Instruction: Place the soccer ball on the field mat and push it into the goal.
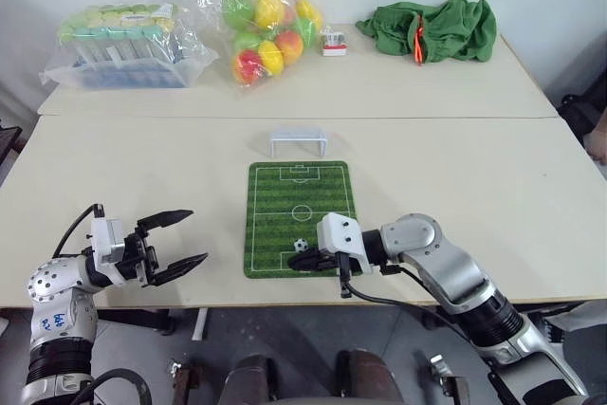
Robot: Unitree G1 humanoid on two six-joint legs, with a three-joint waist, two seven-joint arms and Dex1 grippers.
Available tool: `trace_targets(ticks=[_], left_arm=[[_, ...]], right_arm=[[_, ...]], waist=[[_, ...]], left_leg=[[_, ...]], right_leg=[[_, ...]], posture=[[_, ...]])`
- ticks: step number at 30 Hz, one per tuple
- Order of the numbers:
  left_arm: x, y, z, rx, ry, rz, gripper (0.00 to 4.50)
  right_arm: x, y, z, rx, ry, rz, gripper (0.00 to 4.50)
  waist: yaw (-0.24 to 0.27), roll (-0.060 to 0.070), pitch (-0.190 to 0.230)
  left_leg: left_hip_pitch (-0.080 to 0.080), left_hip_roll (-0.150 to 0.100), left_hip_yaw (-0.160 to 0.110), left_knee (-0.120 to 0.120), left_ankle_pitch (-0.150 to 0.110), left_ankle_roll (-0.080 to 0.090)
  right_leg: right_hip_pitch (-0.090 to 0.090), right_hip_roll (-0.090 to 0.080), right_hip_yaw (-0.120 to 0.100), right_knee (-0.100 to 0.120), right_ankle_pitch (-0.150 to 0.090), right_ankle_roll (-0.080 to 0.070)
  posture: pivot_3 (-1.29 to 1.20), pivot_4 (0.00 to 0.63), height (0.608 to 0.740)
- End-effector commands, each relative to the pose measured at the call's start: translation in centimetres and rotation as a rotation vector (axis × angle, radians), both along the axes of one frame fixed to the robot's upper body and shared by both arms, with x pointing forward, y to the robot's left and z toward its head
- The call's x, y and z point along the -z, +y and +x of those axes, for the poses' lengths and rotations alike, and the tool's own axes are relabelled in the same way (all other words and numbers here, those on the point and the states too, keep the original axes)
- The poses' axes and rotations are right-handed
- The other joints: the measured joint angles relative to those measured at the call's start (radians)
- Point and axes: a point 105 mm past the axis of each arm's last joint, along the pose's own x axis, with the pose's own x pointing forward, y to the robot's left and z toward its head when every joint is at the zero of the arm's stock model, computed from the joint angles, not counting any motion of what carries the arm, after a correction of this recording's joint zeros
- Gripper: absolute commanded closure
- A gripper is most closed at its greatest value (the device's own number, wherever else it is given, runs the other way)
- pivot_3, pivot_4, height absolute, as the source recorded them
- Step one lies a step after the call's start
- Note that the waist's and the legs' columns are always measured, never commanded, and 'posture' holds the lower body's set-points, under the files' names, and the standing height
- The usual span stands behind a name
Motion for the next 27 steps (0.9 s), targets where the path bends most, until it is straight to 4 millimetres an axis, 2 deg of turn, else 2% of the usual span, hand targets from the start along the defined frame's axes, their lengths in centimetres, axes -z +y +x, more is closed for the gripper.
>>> trace_targets(ticks=[1,5,7,9,12,16,22,25,27], left_arm=[[-0.6,0.2,-0.1,-0.007,-0.028,0.004,0.0],[-0.8,0.2,0.4,-0.014,-0.036,0.005,0.0],[-1.0,0.2,0.7,-0.016,-0.04,0.004,0.0],[-1.3,0.3,1.1,-0.017,-0.048,0.007,0.0],[-1.6,0.4,1.6,-0.02,-0.06,0.01,0.0],[-1.9,0.4,2.0,-0.023,-0.067,0.01,0.0],[-2.7,0.7,3.0,-0.082,-0.055,-0.049,0.0],[-3.0,1.1,3.6,-0.133,-0.038,-0.069,0.0],[-3.4,1.4,3.9,-0.168,-0.027,-0.082,0.0]], right_arm=[[-0.7,-0.2,1.9,0.029,-0.065,0.006,4.46],[-3.3,-1.1,6.2,0.149,-0.169,0.034,4.46],[-5.0,-1.4,8.1,0.214,-0.221,0.069,4.46],[-7.7,-2.1,10.3,0.298,-0.288,0.117,4.46],[-10.5,-3.0,11.9,0.366,-0.343,0.171,4.46],[-12.8,-4.1,12.2,0.406,-0.382,0.226,4.46],[-14.2,-5.7,11.1,0.422,-0.369,0.294,4.46],[-14.0,-7.3,10.2,0.417,-0.34,0.305,3.86],[-13.3,-8.9,9.5,0.41,-0.315,0.28,3.14]], waist=[[-0.001,0.0,0.0],[-0.004,0.0,0.0],[-0.005,0.0,0.0],[-0.006,0.0,0.0],[-0.007,0.0,0.0],[-0.008,0.0,0.0],[-0.008,0.0,0.0],[-0.003,0.0,0.0],[-0.001,0.0,0.001]], left_leg=[[0.0,0.0,0.0,0.0,0.0,0.0],[0.0,0.0,0.001,0.0,0.0,0.0],[0.0,0.0,0.001,0.0,0.0,0.0],[0.0,0.001,0.0,0.0,0.0,0.0],[0.0,0.001,0.0,-0.001,0.0,0.0],[0.0,0.0,-0.001,-0.002,0.0,0.0],[-0.001,0.0,-0.001,-0.002,0.0,0.0],[-0.001,0.0,-0.001,-0.002,0.0,0.0],[-0.001,0.0,-0.001,-0.002,0.0,0.0]], right_leg=[[0.0,0.0,0.0,0.0,0.0,0.0],[0.0,0.0,0.0,0.0,0.0,0.0],[0.0,0.0,0.001,0.0,0.0,0.0],[-0.001,0.0,0.0,0.001,0.0,0.0],[-0.001,0.001,-0.001,0.001,0.0,0.0],[-0.001,0.0,-0.001,0.001,0.0,0.0],[-0.001,0.0,-0.001,0.001,0.0,0.0],[-0.001,0.0,-0.001,0.001,0.0,0.0],[-0.001,0.0,-0.001,0.0,0.0,0.0]], posture=[[0.0,0.15,0.74],[0.0,0.15,0.74],[0.0,0.15,0.74],[0.0,0.15,0.74],[0.0,0.15,0.74],[0.0,0.15,0.74],[0.0,0.15,0.74],[0.0,0.15,0.74],[0.0,0.15,0.74]])
